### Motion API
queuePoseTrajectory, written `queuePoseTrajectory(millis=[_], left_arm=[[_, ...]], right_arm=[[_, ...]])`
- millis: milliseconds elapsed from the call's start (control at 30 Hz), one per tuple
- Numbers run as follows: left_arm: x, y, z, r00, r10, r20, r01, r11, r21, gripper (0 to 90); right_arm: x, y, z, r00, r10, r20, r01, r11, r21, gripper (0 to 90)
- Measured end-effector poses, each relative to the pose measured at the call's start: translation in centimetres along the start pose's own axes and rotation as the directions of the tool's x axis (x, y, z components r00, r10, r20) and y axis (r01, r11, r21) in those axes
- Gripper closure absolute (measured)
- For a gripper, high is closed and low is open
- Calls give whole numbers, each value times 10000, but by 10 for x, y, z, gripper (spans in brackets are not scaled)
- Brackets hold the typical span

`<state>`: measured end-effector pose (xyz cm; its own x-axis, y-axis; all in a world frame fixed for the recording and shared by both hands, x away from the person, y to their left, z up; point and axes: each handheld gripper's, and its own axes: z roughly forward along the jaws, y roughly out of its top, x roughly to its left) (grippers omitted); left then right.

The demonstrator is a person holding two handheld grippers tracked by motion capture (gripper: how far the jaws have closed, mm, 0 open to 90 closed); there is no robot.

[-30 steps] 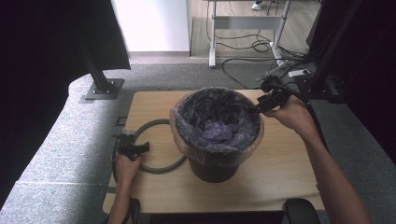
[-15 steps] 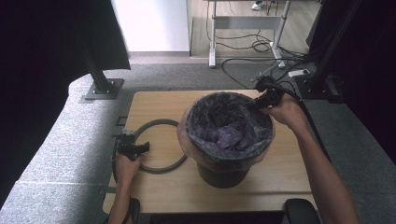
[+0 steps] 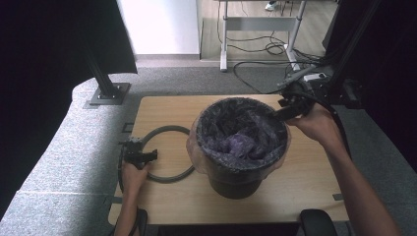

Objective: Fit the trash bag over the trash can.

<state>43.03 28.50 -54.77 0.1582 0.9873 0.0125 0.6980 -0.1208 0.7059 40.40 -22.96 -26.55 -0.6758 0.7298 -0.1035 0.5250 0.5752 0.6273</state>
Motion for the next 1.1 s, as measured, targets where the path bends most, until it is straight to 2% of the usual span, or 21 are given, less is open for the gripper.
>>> queuePoseTrajectory(millis=[67, 133, 167, 267, 300, 333, 433, 467, 533, 567, 600, 633, 700, 767, 967, 1100], left_arm=[[0, 0, 0, 10000, -5, -2, 5, 10000, -3, 59], [0, 0, 0, 10000, -7, -1, 7, 10000, -1, 59], [0, 0, 0, 10000, -7, -2, 7, 10000, -2, 59], [0, 0, 0, 10000, -14, -3, 14, 10000, -26, 59], [0, 0, 0, 10000, -13, -3, 13, 10000, -24, 59], [0, 0, 0, 10000, -14, -1, 14, 10000, -23, 59], [0, 0, 0, 10000, -12, -1, 12, 10000, -23, 59], [0, 0, 0, 10000, -8, 1, 8, 10000, -1, 59], [0, 0, 0, 10000, -8, -1, 8, 10000, -4, 59], [0, 0, 0, 10000, -8, 6, 8, 10000, -4, 59], [0, 0, 0, 10000, -1, 11, 1, 10000, -7, 59], [0, 0, 0, 10000, 9, 20, -9, 10000, -8, 59], [0, -1, -1, 9998, 160, 155, -160, 9999, 19, 52], [1, -2, -2, 9988, 355, 343, -359, 9993, 92, 27], [0, -4, -3, 9987, 376, 356, -377, 9993, 32, 32], [1, -6, -6, 9972, 547, 509, -543, 9985, -93, 82]], right_arm=[[1, -7, -1, 10000, 85, -10, -85, 9999, 123, 356], [3, -19, 3, 9998, 179, 55, -182, 9982, 569, 381], [4, -27, 12, 9997, 198, -114, -187, 9958, 900, 387], [2, -31, 25, 9981, 417, -454, -371, 9946, 969, 408], [0, -31, 27, 9967, 480, -656, -420, 9951, 896, 415], [0, -31, 27, 9967, 480, -656, -420, 9951, 896, 415], [-4, -28, 21, 9969, 498, -614, -470, 9979, 453, 320], [-4, -28, 21, 9969, 498, -614, -470, 9979, 453, 320], [-7, -27, 12, 9962, 494, -714, -504, 9987, -122, 245], [-8, -26, 3, 9978, 358, -554, -392, 9974, -613, 165], [-8, -26, 3, 9978, 358, -554, -392, 9974, -613, 165], [-9, -26, -1, 9982, 341, -503, -379, 9963, -777, 136], [-12, -28, -9, 9980, 325, -534, -379, 9938, -1044, 136], [-18, -32, -19, 9984, 339, -453, -401, 9888, -1438, 65], [-27, -47, -28, 9987, 398, -323, -449, 9831, -1777, 49], [-34, -65, -27, 9974, 703, -174, -723, 9788, -1915, 46]])
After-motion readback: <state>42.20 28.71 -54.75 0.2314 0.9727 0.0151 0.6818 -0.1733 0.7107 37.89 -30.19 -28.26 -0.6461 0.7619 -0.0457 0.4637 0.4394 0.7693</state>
